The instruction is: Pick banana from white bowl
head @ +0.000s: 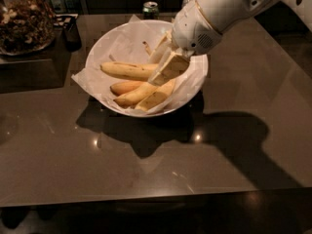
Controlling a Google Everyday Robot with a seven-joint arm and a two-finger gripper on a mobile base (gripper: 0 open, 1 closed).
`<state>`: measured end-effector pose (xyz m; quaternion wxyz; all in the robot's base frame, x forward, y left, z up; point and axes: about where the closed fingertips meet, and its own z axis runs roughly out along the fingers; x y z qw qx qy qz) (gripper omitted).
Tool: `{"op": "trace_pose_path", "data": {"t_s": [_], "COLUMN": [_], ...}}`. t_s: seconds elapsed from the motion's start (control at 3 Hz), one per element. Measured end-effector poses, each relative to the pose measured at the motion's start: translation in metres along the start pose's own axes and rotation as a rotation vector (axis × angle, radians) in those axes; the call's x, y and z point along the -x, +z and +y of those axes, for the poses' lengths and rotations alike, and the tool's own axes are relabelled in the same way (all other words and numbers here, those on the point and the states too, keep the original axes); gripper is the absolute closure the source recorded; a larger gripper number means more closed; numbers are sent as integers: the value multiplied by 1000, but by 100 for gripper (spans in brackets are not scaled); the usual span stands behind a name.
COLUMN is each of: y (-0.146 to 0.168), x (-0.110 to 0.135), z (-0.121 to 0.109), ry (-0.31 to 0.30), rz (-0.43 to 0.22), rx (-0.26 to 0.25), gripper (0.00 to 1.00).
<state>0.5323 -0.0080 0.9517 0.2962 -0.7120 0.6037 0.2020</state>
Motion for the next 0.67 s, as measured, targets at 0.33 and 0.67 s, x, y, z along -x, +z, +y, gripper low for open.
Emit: {"op": "trace_pose_path", "data": {"t_s": [0.33,0.67], "y": [-35,-66], "x": [19,31], "z": [32,73], "ry": [-48,-62], "rz": [-53,-69], "rx": [-37,-101], "gripper": [100,100]}}
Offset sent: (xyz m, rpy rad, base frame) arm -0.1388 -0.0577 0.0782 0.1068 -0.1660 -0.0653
